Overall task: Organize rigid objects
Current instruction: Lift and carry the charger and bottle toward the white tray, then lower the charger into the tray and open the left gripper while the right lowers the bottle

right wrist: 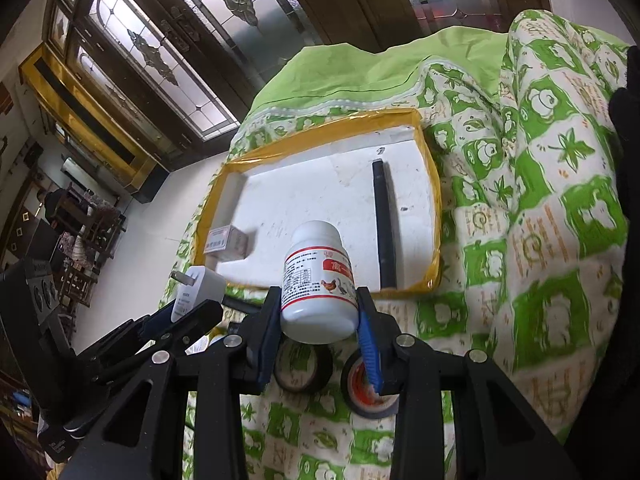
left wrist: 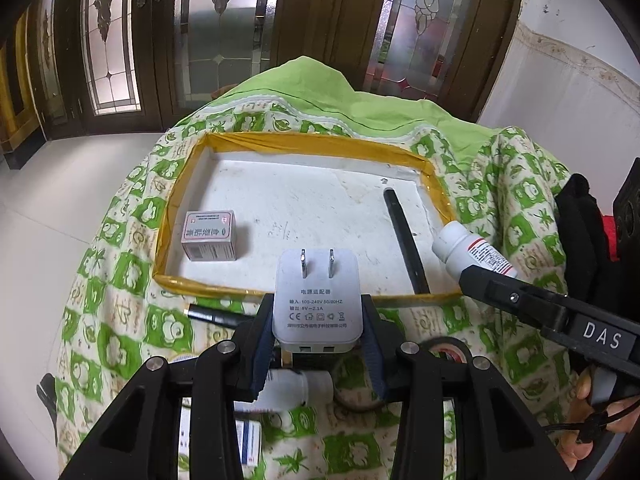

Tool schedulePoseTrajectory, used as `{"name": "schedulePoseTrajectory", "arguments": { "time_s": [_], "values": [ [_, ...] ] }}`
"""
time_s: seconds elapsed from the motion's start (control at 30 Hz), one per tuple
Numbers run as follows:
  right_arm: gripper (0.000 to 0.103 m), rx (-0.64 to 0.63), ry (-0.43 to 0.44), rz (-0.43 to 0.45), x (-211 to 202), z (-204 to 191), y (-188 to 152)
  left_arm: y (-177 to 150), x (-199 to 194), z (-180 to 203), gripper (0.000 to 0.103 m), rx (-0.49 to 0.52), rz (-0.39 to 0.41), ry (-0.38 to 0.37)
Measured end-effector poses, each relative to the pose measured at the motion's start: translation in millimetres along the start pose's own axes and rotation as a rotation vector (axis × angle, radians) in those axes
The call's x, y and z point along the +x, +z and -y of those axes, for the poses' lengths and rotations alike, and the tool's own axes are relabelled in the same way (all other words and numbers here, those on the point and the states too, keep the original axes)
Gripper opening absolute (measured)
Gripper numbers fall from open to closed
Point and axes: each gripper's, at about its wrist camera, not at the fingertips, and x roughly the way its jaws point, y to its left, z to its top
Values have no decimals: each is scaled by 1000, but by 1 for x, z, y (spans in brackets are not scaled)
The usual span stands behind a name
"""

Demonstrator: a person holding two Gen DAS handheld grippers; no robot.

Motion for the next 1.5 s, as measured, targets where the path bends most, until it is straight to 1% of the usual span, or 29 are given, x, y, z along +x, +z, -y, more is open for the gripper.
{"name": "schedulePoseTrajectory", "arguments": {
  "time_s": [0.37, 0.6, 0.73, 0.97, 1.2, 1.33, 1.4, 1.5],
  "values": [
    [35, 5, -14, -13, 16, 3, 16, 12, 20, 3, 42, 20, -22, 11],
    [35, -27, -58, -35, 30, 1, 26, 19, 40, 2, 42, 24, -49, 27],
    [35, -25, -77, -55, 42, 7, 26, 23, 52, 1, 42, 27, -63, 40],
    [35, -5, -82, -91, 59, 16, 24, 28, 75, 1, 42, 29, -88, 56],
    [35, -21, -84, -139, 82, 11, 22, 22, 94, -7, 42, 26, -124, 94],
    [35, -22, -94, -159, 91, 11, 20, 20, 98, -15, 42, 26, -119, 115],
    [35, -31, -116, -155, 92, 11, 21, 21, 101, -18, 42, 30, -119, 133],
    [35, -52, -218, -135, 92, 14, 23, 23, 102, -27, 42, 10, -113, 146]
  ]
}}
